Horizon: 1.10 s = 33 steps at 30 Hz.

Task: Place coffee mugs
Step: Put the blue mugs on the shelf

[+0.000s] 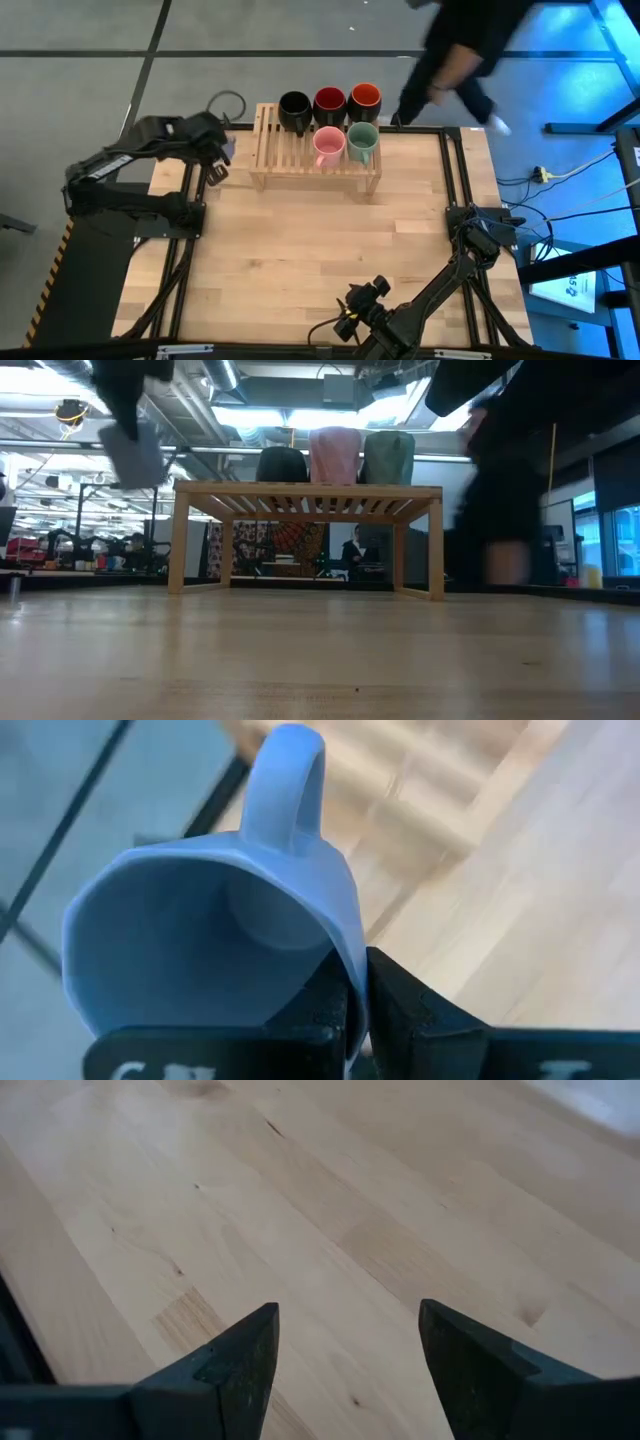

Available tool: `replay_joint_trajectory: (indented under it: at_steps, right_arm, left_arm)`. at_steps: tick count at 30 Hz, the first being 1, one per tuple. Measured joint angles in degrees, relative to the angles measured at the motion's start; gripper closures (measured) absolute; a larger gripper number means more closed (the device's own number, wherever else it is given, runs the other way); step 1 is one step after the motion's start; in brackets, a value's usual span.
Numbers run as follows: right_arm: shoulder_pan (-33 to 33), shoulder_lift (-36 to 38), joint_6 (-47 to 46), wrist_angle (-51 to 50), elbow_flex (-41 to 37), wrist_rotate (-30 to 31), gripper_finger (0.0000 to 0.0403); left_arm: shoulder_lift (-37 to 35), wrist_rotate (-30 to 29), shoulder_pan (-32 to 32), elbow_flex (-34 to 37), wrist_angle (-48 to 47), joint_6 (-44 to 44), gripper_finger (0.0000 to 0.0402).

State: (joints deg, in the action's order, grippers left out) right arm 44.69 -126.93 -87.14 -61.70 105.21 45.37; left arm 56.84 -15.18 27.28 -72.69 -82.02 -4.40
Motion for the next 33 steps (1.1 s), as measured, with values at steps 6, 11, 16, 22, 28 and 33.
replay_joint_trajectory:
  at_steps: [6,11,16,22,28,33]
  right_arm:
    - [-0.98,0.0,0.51,-0.61,0.0,-5.45,0.0176]
    - [-1.27,0.0,0.49,-0.93,0.0,-5.25,0.0176]
    - [-1.23,0.0,0.51,-0.91,0.0,-5.36,0.0176]
    - [-1.23,0.0,0.51,-0.89,0.0,-5.36,0.0176]
    - [-1.21,0.0,0.51,-0.26,0.0,-5.22,0.0176]
    - [-1.2,0.0,0.51,0.58,0.0,-4.82,0.0176]
  left_arm:
    - [1.52,3.56,-5.38,-11.32,0.52,0.22,0.0389]
    - [5.61,3.26,-11.12,-18.1,0.48,0.77,0.0389]
    - [11.61,3.87,-16.47,-23.07,0.5,12.35,0.0389]
    - [17.8,4.46,-20.56,-25.19,0.73,34.16,0.0389]
    - [23.65,4.6,-19.55,-25.19,0.66,49.15,0.0389]
    - [28.13,5.83,-19.0,-25.19,0.63,54.64,0.0389]
